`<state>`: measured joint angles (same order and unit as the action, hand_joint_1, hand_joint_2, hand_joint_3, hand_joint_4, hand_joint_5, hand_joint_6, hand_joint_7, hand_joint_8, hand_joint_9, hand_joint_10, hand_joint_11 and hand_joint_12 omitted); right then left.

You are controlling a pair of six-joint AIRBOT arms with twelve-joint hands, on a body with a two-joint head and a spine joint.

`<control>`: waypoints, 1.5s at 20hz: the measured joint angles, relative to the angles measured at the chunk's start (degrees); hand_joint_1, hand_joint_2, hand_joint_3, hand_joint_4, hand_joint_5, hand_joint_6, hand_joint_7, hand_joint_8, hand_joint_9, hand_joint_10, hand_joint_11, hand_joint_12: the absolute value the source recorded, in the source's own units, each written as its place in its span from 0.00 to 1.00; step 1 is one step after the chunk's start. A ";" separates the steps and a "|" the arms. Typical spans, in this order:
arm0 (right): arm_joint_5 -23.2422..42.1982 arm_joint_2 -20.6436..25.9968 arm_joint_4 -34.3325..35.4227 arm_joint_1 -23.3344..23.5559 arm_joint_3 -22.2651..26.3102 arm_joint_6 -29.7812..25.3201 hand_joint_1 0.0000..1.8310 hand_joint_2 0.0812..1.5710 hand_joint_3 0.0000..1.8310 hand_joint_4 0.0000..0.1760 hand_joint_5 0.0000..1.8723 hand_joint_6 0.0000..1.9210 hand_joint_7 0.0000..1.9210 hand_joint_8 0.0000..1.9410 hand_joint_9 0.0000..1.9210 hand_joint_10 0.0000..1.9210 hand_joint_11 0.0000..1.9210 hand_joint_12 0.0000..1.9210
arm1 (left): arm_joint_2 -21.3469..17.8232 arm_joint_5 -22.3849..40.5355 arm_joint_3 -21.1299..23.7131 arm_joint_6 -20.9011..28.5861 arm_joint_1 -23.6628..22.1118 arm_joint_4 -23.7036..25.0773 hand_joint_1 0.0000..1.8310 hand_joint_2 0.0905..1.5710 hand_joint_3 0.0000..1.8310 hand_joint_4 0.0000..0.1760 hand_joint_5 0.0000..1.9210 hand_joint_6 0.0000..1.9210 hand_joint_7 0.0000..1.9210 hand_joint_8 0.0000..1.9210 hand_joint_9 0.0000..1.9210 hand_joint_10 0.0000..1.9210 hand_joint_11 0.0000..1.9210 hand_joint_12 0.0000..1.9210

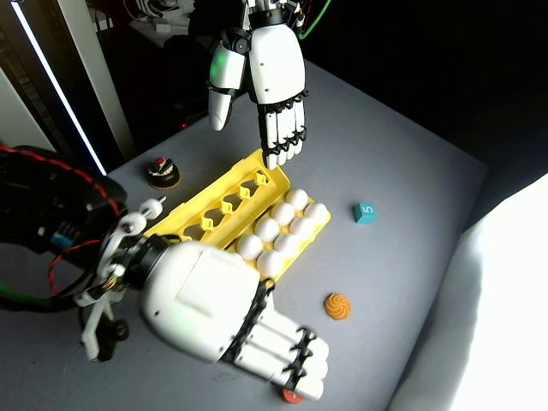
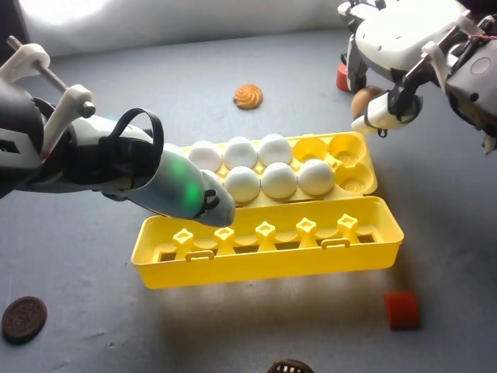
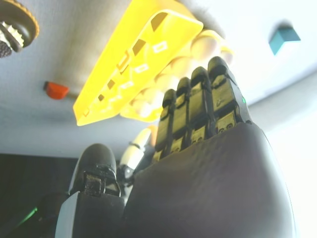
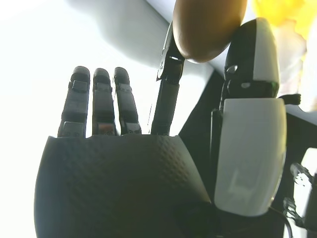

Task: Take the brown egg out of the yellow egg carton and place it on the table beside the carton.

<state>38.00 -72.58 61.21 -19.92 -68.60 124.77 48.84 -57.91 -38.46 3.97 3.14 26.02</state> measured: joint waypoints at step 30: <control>2.14 3.58 -1.90 -9.22 -1.20 -0.57 0.41 0.53 0.00 0.35 0.45 0.00 0.00 0.00 0.00 0.00 0.00 0.00 | 0.00 -0.02 -0.11 -0.02 -0.04 -0.02 0.00 0.79 0.00 0.00 0.04 0.01 0.02 0.01 0.01 0.00 0.00 0.00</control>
<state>40.14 -68.99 59.31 -29.15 -69.80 124.20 48.84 -57.93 -38.57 3.95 3.09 26.00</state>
